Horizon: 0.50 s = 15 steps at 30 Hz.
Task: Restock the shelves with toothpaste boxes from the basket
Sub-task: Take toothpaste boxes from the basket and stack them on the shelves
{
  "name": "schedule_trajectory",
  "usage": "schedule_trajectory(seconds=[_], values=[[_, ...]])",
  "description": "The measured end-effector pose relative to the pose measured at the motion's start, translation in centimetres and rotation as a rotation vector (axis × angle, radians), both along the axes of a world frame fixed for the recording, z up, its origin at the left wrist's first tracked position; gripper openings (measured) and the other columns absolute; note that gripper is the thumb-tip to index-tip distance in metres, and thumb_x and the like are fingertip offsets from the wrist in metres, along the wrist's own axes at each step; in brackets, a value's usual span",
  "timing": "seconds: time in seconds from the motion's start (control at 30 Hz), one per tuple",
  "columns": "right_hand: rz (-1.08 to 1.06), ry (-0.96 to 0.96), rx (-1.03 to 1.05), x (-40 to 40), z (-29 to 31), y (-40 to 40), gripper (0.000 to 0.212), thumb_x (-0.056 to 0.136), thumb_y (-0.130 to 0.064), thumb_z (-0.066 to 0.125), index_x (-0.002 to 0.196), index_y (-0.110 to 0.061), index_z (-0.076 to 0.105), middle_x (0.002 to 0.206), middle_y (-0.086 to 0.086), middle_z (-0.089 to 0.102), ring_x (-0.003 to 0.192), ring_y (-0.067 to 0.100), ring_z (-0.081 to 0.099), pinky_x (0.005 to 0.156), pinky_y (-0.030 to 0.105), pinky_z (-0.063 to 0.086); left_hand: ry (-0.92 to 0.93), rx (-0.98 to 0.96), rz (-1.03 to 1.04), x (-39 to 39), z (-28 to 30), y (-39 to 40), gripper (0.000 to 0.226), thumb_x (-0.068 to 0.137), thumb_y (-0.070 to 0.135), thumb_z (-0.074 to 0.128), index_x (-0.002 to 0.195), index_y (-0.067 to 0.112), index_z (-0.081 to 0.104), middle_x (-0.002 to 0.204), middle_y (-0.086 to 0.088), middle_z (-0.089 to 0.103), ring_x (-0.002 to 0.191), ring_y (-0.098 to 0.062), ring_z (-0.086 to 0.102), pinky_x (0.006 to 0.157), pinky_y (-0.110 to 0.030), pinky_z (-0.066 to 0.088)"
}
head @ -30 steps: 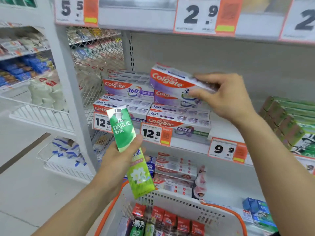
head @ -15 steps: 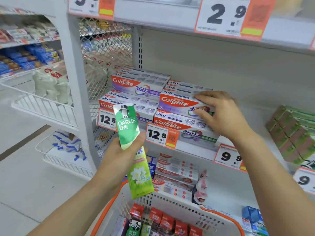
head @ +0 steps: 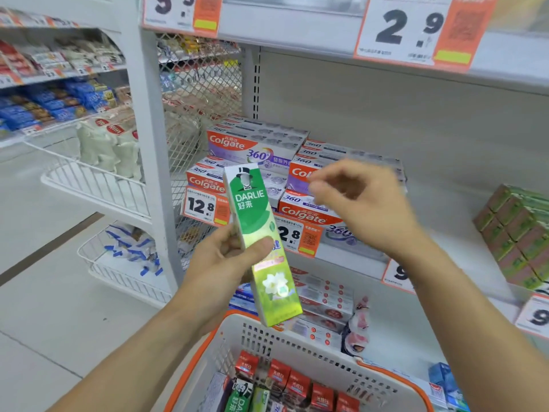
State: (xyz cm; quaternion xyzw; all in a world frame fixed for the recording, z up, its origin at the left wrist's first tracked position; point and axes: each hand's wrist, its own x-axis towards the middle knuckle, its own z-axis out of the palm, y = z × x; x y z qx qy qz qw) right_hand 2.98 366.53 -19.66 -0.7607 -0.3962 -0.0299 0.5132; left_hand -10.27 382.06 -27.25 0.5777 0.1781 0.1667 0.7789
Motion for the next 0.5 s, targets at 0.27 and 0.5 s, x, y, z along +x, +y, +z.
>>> schedule_trajectory(seconds=[0.27,0.5], values=[[0.428,0.675,-0.265,-3.2,-5.0,1.9,0.037,0.088,-0.007,0.074,0.123,-0.01,0.062,0.107,0.01,0.076,0.092,0.021,0.074,0.079,0.034,0.06,-0.105,0.113,0.137,-0.8,0.4,1.0,0.046,0.071,0.021,0.08,0.114,0.01,0.068,0.104,-0.005,0.077,0.099,-0.023,0.072,0.088,-0.038,0.059],[-0.072,-0.501,-0.534,-2.2,-6.1,1.3,0.056,0.074,-0.049,0.08,0.126,-0.034,0.065,0.109,-0.011,0.075,0.095,0.015,0.07,0.075,0.039,0.057,-0.042,-0.036,0.204,-1.4,1.5,2.3,0.059,0.074,0.044,0.074,0.122,0.011,0.064,0.112,-0.006,0.075,0.101,-0.024,0.073,0.082,-0.042,0.062]])
